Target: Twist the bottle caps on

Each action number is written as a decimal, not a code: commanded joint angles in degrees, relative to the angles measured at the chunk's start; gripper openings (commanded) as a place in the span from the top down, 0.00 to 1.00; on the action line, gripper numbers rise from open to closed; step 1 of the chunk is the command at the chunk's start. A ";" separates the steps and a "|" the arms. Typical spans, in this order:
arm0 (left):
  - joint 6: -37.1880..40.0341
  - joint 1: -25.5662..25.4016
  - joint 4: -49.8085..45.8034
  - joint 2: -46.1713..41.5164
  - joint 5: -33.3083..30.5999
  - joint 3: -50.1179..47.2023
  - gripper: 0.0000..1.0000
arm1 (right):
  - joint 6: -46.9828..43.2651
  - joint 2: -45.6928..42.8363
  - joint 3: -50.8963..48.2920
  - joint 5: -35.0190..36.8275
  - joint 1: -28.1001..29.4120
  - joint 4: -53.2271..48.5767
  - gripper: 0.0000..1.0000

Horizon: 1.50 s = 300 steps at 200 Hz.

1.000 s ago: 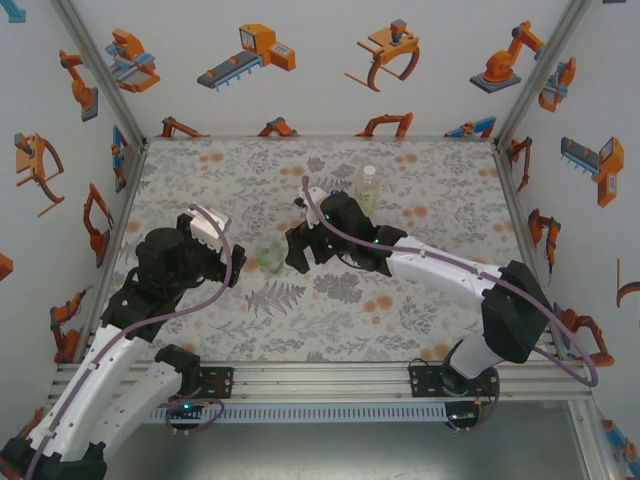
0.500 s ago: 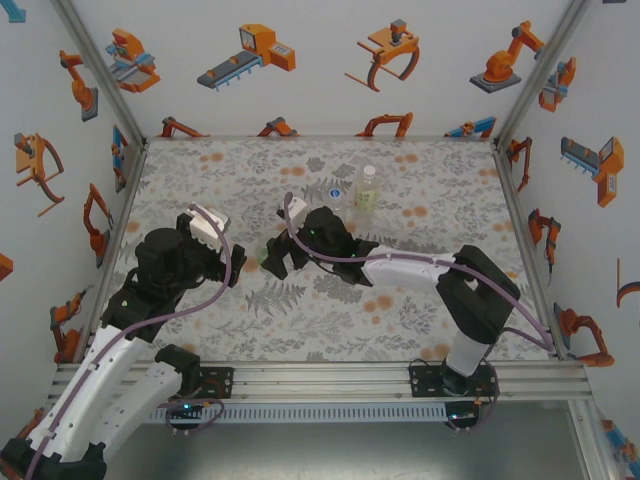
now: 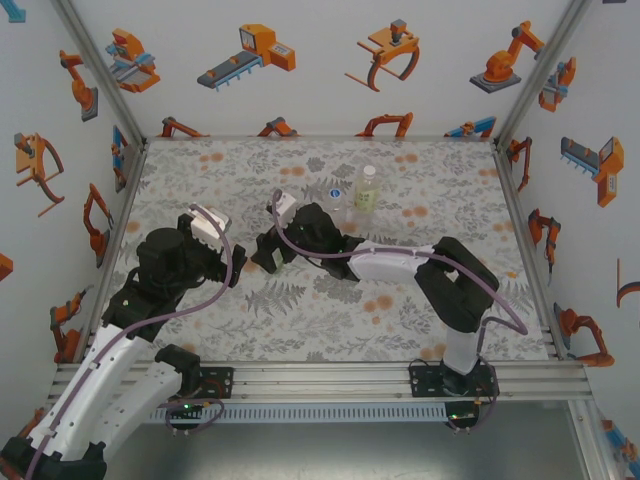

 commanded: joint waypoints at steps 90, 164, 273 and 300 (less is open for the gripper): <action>-0.10 0.27 1.41 0.94 1.53 -0.40 0.09 | -1.08 4.95 3.74 -1.70 0.40 4.02 0.46; 0.89 0.24 1.40 1.62 5.85 -0.50 0.09 | -2.09 -1.37 0.62 -2.06 0.40 1.98 0.66; 2.44 -0.06 8.51 -0.05 33.17 -3.52 0.11 | -6.73 -24.70 -6.43 -5.53 0.49 -11.08 0.77; 2.95 -0.63 9.90 -1.32 37.14 -4.39 0.10 | -6.74 -28.14 -6.31 -8.25 0.57 -13.23 0.78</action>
